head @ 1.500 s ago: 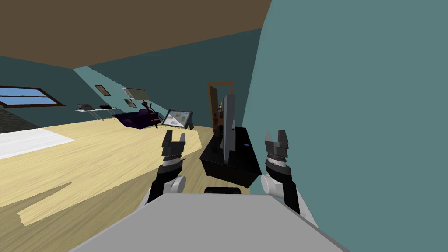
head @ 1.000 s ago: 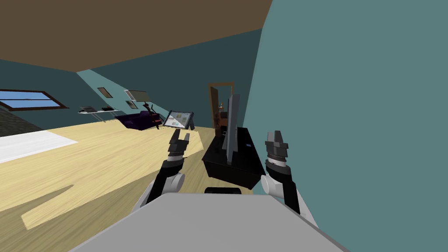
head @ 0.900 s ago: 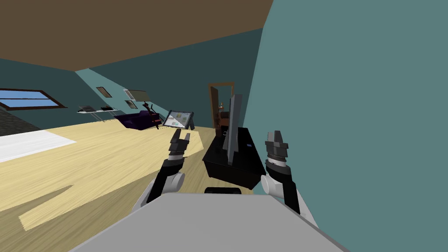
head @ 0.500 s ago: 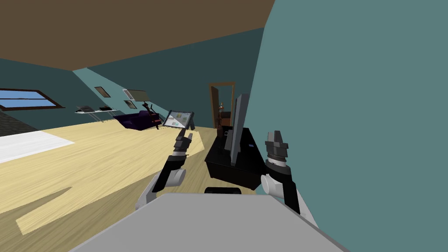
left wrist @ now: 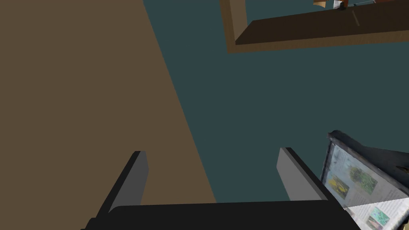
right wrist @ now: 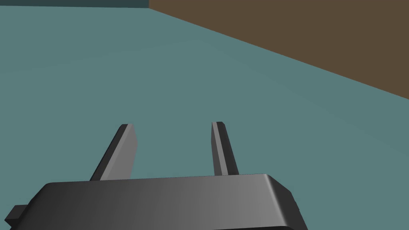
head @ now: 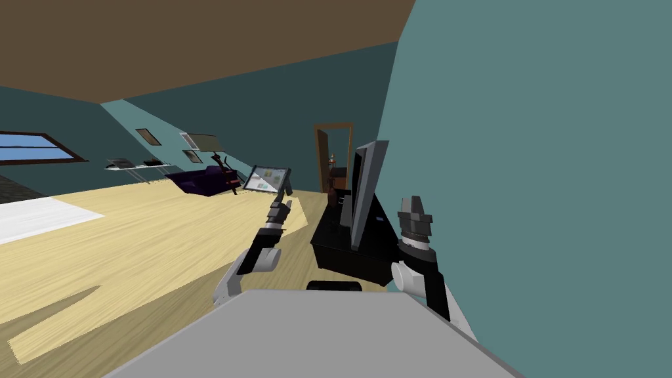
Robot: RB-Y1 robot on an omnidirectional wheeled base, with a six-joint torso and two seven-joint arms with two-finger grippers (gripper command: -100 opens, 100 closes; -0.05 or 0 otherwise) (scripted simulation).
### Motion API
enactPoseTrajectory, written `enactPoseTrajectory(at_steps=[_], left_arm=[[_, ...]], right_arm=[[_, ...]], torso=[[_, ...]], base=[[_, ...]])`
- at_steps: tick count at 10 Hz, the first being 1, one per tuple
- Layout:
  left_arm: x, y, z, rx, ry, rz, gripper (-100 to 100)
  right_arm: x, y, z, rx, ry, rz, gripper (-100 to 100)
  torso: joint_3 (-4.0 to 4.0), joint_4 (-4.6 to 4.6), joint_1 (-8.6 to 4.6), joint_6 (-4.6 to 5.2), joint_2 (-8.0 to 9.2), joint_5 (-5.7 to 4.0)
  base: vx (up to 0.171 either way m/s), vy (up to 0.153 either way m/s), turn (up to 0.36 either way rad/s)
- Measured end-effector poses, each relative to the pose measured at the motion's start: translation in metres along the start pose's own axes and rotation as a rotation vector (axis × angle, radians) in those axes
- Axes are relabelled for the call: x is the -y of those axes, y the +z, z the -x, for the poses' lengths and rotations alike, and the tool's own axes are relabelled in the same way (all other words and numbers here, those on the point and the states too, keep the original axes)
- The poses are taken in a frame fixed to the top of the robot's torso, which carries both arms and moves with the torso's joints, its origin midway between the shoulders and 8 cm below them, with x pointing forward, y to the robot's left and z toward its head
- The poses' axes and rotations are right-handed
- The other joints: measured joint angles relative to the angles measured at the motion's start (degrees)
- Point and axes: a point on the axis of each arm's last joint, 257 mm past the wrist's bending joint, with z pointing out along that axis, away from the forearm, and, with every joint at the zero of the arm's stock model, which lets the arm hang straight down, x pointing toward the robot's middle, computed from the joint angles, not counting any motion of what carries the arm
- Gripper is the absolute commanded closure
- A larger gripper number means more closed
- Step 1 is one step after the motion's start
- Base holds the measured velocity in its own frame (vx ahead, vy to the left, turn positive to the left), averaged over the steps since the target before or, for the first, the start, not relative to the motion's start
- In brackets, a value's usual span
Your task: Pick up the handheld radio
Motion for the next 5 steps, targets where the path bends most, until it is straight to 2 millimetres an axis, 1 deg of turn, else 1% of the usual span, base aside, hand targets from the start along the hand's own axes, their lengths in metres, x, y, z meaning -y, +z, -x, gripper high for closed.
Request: enactPoseTrajectory(at_steps=[1, 5], left_arm=[[-0.006, 0.006, 0.002, 0.0, 0.0, 0.02, -100], [-0.044, 0.024, 0.005, 0.006, -0.003, 0.118, -100]], right_arm=[[0.0, 0.0, 0.0, 0.0, 0.0, 0.0, 0], [0.0, 0.0, 0.0, 0.0, 0.0, 0.0, 0]], torso=[[-0.01, 0.0, 0.08, 0.01, -0.02, 0.01], [-0.03, -0.01, 0.1, 0.01, -0.06, 0.02]], base=[[0.023, 0.085, -0.025], [0.03, 0.1, -0.039]])
